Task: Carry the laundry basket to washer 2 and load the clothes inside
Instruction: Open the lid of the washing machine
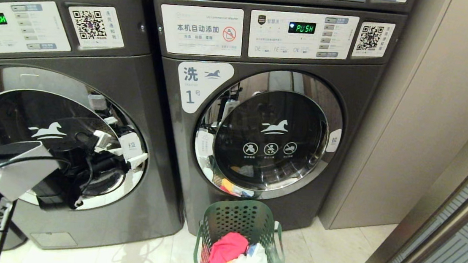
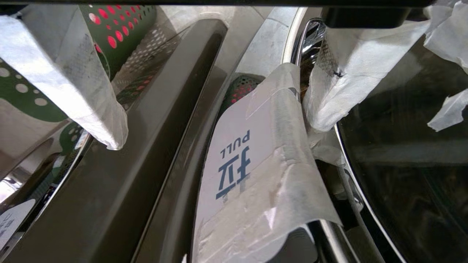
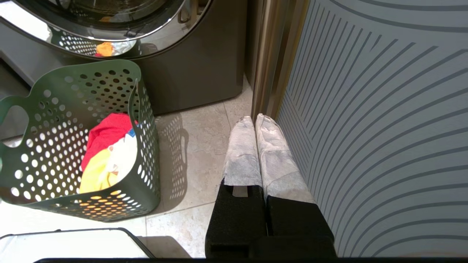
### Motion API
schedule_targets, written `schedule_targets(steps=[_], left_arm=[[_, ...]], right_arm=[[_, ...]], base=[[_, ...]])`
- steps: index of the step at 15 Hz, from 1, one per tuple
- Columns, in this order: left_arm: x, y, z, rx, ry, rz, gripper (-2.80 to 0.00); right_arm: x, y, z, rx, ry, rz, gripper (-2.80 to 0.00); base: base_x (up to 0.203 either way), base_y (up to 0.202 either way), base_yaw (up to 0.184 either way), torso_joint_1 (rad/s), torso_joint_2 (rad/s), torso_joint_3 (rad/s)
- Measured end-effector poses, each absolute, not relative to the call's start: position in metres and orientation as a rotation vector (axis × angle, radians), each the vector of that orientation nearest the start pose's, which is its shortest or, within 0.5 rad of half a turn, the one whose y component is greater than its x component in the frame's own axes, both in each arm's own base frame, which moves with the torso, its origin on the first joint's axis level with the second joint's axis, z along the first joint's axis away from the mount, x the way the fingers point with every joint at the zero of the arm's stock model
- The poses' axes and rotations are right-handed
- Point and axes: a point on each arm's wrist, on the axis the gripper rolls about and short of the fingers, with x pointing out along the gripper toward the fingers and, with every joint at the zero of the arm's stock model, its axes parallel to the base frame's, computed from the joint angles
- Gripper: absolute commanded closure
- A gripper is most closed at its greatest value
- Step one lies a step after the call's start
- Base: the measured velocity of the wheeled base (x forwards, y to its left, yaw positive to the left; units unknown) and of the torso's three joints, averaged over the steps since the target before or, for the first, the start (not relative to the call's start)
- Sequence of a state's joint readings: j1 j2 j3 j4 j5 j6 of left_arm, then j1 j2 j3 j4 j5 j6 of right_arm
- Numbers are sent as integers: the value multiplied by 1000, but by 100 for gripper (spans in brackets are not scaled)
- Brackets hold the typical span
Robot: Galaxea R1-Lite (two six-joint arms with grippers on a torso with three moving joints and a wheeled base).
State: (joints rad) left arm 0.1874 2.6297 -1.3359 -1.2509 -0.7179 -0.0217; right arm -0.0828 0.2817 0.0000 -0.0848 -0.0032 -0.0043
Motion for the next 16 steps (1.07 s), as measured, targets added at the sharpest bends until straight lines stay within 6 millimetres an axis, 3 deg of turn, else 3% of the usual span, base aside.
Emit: schedule_targets(steps=[4, 16], left_arm=[[488, 77, -7, -58, 61, -536, -280], [488, 70, -1, -85, -32, -750, -280]], right_arm=[[1, 0, 87, 4, 197, -85, 0], [1, 0, 87, 4, 197, -85, 0]], base=[[0, 0, 0, 0, 0, 0], [0, 0, 0, 0, 0, 0]])
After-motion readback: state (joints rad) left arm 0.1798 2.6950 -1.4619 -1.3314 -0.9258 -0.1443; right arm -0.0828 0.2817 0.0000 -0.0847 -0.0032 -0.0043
